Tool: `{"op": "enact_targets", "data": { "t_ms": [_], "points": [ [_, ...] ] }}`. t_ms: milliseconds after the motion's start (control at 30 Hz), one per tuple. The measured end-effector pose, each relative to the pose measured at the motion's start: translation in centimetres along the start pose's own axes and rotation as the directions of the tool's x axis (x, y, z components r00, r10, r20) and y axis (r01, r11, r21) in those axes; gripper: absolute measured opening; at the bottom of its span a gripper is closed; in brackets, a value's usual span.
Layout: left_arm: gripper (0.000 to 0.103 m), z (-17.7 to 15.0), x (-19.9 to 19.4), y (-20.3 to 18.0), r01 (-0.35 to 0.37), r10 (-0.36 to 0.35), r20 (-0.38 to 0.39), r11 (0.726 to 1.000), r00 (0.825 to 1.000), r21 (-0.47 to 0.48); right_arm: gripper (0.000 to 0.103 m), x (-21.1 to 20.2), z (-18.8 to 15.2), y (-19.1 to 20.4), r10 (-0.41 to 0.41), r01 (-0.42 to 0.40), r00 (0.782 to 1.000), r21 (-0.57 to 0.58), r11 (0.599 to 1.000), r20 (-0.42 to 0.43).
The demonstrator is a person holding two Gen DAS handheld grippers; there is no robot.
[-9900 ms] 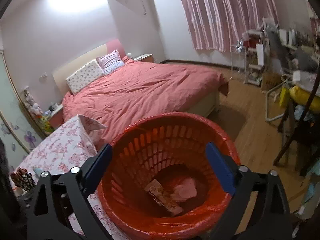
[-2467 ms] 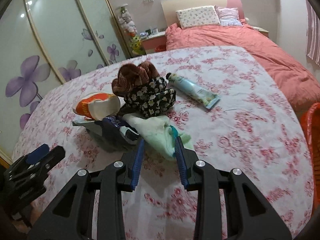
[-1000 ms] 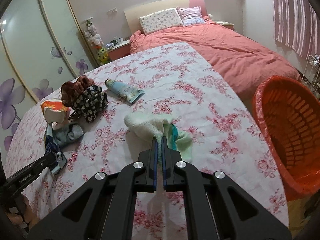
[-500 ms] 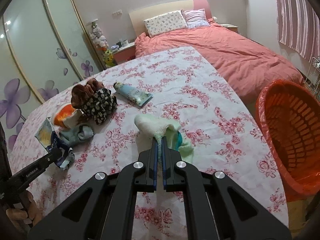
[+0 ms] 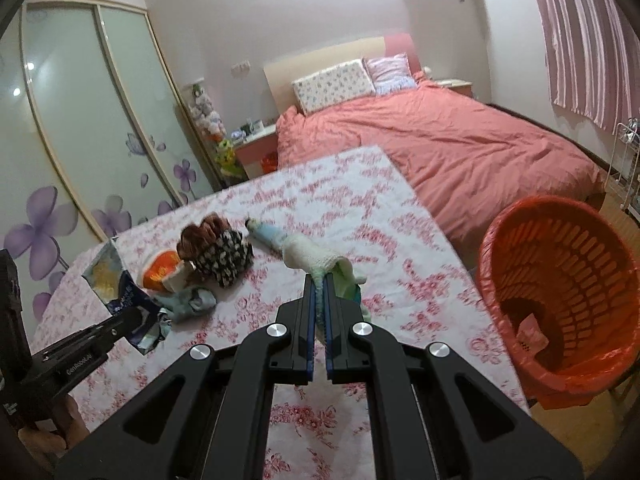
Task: Collect trash
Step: 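Carry the sock and wrapper toward the orange basket with both tools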
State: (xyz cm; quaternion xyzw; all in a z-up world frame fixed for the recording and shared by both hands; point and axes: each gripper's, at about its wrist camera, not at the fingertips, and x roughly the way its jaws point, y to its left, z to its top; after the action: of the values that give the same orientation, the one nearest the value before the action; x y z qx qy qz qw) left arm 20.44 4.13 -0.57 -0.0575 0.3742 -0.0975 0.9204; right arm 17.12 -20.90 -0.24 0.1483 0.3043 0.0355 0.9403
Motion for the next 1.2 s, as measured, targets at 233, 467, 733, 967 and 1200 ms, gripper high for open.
{"op": "enact_targets", "data": {
  "t_ms": [233,467,733,967,1200],
  "points": [
    [0.011,0.8,-1.0,-4.6,0.045,-0.046,0.012,0.996,0.999,0.074,0.004,-3.1,0.8,-1.1,-0.009,0.007,0.997,0.02,1.0,0.075],
    [0.011,1.2,-1.6,-7.7,0.071,-0.074,0.019,0.989,0.997,0.128,0.004,-4.8,1.4,-2.1,-0.032,0.028,0.991,0.033,0.999,0.13],
    [0.011,1.8,-2.3,-10.1,0.09,-0.098,0.035,0.981,0.995,0.172,0.004,-6.4,1.9,-3.7,-0.049,0.038,0.983,0.06,0.997,0.179],
    [0.011,1.9,-2.2,-12.4,0.12,-0.128,0.027,0.971,0.991,0.207,0.004,-7.7,1.8,-5.3,-0.069,0.053,0.975,0.085,0.995,0.209],
    [0.011,1.9,-1.4,-15.1,0.16,-0.167,0.008,0.957,0.986,0.242,0.004,-8.7,1.9,-7.6,-0.112,0.085,0.966,0.123,0.989,0.234]
  ]
}}
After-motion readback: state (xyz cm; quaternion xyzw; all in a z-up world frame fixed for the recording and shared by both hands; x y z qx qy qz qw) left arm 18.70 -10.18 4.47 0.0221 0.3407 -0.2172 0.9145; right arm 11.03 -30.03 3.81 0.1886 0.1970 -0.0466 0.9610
